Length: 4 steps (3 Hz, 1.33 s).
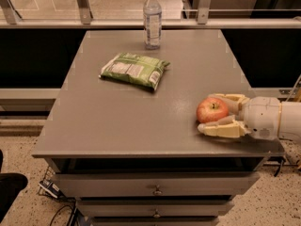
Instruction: Move apple near blue plastic bottle
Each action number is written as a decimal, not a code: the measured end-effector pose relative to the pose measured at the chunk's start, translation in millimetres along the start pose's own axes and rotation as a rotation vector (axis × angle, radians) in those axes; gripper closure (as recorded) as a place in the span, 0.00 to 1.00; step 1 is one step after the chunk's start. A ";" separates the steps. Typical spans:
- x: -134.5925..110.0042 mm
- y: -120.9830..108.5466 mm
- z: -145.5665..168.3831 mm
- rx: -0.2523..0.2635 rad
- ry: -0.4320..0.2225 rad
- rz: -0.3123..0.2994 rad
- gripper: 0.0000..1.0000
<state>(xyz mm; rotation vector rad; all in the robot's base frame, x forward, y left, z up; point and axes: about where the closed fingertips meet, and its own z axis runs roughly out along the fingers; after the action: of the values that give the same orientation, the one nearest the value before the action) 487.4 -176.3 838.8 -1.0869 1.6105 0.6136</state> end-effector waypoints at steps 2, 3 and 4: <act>-3.2 1.9 2.5 -0.007 -0.001 -0.005 0.83; -4.5 2.8 4.4 -0.011 -0.002 -0.007 1.00; -8.0 -2.3 1.4 -0.007 0.006 0.009 1.00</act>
Offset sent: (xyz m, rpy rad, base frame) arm -0.0004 0.0016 0.0013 -0.0004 -0.0013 0.0034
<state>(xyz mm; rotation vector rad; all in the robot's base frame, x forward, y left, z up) 490.4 -173.5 846.2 -1.0879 1.6202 0.6237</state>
